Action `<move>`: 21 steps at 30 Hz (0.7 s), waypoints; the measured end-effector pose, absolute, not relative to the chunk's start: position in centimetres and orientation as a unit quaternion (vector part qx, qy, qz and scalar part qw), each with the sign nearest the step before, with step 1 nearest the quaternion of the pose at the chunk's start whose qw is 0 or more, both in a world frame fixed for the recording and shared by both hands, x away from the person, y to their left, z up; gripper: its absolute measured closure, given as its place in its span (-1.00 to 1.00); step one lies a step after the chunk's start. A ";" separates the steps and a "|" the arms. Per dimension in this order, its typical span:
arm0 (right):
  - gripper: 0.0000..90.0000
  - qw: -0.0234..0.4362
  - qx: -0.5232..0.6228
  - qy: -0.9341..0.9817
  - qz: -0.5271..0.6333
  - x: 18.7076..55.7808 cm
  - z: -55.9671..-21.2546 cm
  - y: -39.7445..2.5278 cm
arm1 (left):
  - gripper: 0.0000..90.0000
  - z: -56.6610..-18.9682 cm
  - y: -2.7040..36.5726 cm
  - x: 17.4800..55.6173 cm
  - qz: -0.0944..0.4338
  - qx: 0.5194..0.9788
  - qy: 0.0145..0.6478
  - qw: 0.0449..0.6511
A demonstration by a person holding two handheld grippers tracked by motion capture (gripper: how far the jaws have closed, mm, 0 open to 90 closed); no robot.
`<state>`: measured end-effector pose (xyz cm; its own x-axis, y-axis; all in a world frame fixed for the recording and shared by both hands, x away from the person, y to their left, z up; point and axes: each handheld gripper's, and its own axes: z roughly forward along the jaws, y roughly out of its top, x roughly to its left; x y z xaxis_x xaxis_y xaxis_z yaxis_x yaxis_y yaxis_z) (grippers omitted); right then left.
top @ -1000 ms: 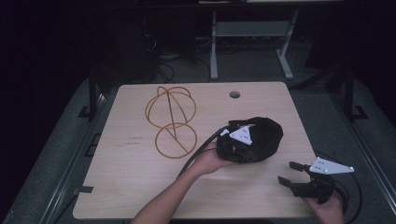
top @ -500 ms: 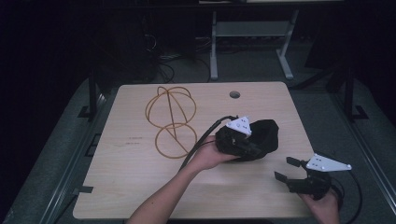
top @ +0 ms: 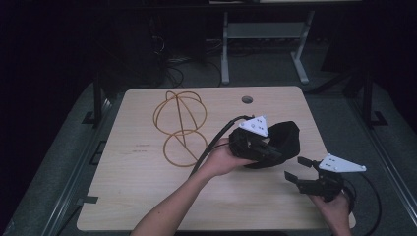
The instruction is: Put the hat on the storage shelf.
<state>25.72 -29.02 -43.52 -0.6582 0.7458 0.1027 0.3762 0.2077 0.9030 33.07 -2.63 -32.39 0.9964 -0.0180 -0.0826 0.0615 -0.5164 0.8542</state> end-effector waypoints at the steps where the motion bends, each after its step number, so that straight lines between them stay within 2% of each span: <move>1: -0.50 0.187 0.371 0.754 0.509 25.9 -43.5 -28.9 | 0.85 -32.3 -2.7 33.0 -0.040 0.870 0.009 0.491; 8: -0.49 0.193 0.382 0.743 0.514 26.7 -43.5 -28.4 | 0.85 -32.0 -2.9 32.5 -0.045 0.870 -0.004 0.491; 14: -0.26 0.191 0.383 0.737 0.524 26.9 -43.5 -28.3 | 0.85 -31.6 -3.0 32.2 -0.044 0.869 -0.012 0.493; 15: -0.06 0.188 0.376 0.734 0.533 26.9 -43.5 -28.4 | 0.85 -31.6 -3.0 32.2 -0.042 0.869 -0.011 0.493; 21: 0.45 0.185 0.360 0.732 0.548 26.8 -43.4 -28.3 | 0.85 -31.6 -2.6 32.3 -0.041 0.869 -0.008 0.493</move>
